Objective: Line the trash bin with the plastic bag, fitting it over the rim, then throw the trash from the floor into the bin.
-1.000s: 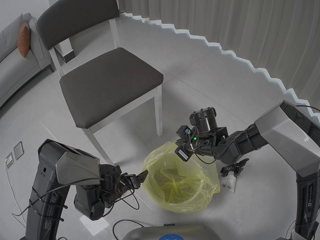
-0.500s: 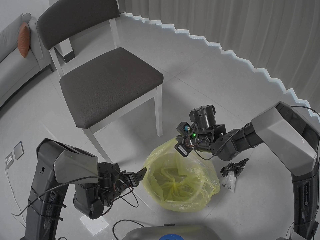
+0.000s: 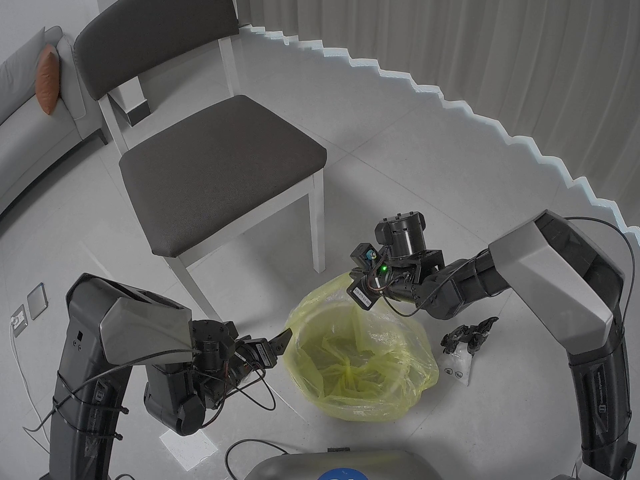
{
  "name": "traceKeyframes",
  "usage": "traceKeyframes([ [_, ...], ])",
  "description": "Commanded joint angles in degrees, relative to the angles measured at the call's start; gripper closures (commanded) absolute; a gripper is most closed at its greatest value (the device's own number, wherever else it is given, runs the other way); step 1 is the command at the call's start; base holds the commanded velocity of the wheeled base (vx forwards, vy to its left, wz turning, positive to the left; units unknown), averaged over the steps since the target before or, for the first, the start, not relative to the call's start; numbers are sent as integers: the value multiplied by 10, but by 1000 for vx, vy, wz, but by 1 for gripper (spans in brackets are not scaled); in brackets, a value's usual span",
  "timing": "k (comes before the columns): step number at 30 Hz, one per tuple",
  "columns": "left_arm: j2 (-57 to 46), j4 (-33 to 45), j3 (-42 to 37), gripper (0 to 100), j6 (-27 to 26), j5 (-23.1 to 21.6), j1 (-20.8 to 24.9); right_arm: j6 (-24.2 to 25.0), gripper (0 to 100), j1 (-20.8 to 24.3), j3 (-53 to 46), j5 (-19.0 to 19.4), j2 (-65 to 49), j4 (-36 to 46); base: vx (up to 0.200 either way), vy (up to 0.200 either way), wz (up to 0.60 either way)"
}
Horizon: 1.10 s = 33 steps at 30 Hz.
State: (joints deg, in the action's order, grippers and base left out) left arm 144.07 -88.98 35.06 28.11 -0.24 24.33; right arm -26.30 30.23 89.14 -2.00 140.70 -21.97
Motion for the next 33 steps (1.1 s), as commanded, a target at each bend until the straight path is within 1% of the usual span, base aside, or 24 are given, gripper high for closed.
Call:
traceKeyframes([
  [1,-1,-9,0,0,0,0,-1,0,100,-5,10,1,26,0,0,0,0],
  [7,0,-8,0,0,0,0,-1,1,100,-13,24,1,39,-1,0,0,0],
  [21,2,-8,0,0,0,0,-1,4,100,-9,63,2,71,3,0,0,0],
  [33,3,-9,-2,0,0,0,0,5,100,-8,66,1,89,1,0,0,0],
])
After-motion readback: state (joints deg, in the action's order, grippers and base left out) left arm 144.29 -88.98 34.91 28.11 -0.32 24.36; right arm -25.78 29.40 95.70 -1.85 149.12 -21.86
